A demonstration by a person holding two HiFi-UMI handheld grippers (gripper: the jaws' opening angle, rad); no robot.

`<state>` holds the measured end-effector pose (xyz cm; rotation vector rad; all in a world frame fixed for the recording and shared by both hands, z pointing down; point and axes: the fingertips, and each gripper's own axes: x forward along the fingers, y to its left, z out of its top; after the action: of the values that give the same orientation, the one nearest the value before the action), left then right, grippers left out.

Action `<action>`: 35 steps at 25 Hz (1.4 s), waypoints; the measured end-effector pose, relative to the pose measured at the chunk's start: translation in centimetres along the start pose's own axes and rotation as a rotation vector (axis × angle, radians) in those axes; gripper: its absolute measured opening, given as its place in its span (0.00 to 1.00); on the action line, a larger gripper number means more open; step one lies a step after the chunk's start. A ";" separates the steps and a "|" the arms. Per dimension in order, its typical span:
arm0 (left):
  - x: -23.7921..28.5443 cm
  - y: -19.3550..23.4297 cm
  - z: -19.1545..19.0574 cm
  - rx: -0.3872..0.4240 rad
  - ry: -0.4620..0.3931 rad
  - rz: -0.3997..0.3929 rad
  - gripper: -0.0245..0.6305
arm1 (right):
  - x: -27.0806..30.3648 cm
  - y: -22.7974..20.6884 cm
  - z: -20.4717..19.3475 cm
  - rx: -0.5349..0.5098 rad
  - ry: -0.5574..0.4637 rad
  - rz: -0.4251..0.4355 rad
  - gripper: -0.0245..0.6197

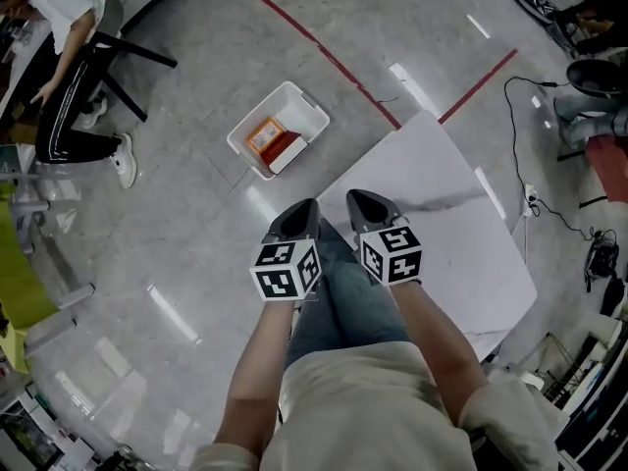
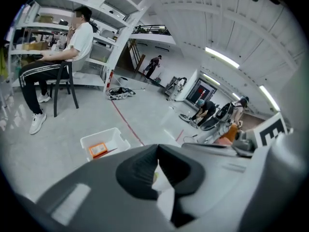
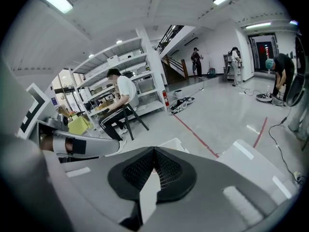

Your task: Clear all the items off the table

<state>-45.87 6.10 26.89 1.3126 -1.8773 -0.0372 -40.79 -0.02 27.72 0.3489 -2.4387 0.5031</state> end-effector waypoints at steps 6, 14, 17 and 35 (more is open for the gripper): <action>-3.3 -3.6 0.3 0.045 0.009 -0.029 0.05 | -5.6 0.6 0.6 -0.017 -0.027 -0.020 0.04; -6.3 -8.8 -0.9 0.126 0.039 -0.088 0.05 | -11.6 0.4 1.4 0.010 -0.074 -0.059 0.04; -6.7 -10.8 -1.2 0.148 0.048 -0.110 0.05 | -13.5 -0.3 1.6 0.012 -0.091 -0.081 0.04; -7.0 -23.3 -6.5 0.352 0.161 -0.273 0.05 | -26.8 -5.9 -2.2 0.123 -0.193 -0.277 0.04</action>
<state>-23.06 3.70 16.40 1.7499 -1.6050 0.2607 -16.76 -0.98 14.34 0.8077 -2.4930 0.5175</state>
